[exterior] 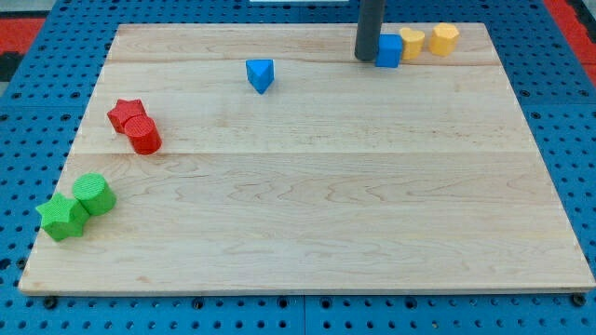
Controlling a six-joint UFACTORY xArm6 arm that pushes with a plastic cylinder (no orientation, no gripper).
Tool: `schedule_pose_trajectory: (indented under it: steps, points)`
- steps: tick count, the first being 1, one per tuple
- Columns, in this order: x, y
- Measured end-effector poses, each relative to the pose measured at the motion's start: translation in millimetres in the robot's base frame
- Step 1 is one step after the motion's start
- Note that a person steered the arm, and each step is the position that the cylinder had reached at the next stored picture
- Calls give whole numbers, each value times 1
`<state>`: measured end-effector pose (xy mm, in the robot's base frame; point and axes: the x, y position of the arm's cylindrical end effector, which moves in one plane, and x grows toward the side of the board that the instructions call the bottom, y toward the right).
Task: Slide the blue triangle towards the line of blocks
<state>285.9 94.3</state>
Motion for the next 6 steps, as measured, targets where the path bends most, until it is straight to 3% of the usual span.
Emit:
schedule_pose_trajectory:
  steps: [1,2,4,5,6]
  points:
    - [55,-15]
    - [81,-95]
    - [19,-168]
    - [13,-174]
    - [9,-245]
